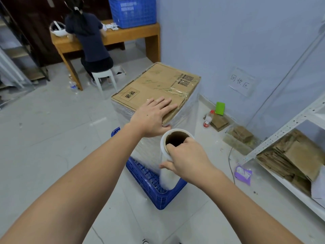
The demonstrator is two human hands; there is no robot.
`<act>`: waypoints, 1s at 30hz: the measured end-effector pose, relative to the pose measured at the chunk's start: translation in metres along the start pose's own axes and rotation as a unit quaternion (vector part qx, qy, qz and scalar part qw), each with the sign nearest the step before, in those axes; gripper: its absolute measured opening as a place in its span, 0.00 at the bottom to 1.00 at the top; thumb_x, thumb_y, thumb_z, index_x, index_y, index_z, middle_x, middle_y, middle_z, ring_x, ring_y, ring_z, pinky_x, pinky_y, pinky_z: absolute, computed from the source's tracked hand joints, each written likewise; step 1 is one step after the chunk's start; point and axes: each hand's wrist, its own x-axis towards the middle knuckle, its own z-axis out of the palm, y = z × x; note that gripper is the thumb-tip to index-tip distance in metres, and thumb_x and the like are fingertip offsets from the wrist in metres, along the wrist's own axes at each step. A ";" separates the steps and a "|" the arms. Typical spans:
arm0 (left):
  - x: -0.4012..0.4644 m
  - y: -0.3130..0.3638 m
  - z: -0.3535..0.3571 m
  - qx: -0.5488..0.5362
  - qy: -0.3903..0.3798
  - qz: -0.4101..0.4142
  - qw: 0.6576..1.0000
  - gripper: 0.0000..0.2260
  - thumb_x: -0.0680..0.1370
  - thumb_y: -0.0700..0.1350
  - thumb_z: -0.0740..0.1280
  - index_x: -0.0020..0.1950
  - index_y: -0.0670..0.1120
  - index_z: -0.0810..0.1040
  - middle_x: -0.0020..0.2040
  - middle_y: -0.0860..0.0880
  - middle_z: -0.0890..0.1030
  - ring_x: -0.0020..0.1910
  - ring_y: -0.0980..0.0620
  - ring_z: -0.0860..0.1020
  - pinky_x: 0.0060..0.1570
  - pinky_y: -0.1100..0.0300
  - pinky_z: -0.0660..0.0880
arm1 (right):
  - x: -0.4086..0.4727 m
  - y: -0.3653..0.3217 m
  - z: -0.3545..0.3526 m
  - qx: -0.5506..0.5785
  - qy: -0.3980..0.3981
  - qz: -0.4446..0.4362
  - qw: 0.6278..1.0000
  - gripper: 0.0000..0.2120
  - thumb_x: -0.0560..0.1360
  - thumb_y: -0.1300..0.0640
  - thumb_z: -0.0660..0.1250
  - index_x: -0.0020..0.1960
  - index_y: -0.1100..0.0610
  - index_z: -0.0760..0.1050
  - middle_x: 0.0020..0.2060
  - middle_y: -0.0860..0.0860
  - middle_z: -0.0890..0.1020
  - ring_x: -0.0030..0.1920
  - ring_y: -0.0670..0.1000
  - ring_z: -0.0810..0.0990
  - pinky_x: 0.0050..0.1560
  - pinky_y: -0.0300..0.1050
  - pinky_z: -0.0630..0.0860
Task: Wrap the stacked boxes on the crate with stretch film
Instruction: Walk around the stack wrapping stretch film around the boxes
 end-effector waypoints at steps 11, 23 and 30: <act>-0.002 0.003 -0.002 -0.011 0.000 0.000 1.000 0.37 0.78 0.67 0.58 0.84 0.59 0.51 0.85 0.52 0.53 0.84 0.50 0.51 0.82 0.47 0.49 | -0.007 -0.005 -0.006 -0.016 -0.027 0.118 0.993 0.29 0.74 0.27 0.55 0.42 0.53 0.72 0.31 0.49 0.76 0.34 0.52 0.74 0.36 0.47 0.64; -0.001 -0.010 0.000 -0.040 -0.013 0.054 0.998 0.48 0.71 0.78 0.60 0.85 0.55 0.52 0.85 0.50 0.53 0.84 0.47 0.50 0.81 0.43 0.47 | -0.002 -0.036 -0.001 0.009 -0.015 0.291 0.956 0.18 0.76 0.39 0.62 0.43 0.52 0.62 0.30 0.48 0.69 0.34 0.54 0.69 0.35 0.49 0.64; 0.008 -0.052 -0.010 0.036 -0.059 0.215 0.974 0.53 0.73 0.68 0.72 0.85 0.54 0.41 0.86 0.47 0.46 0.84 0.45 0.48 0.80 0.48 0.50 | 0.015 -0.047 0.004 0.029 0.019 0.362 0.931 0.26 0.71 0.31 0.66 0.33 0.53 0.66 0.31 0.48 0.73 0.40 0.55 0.75 0.36 0.47 0.67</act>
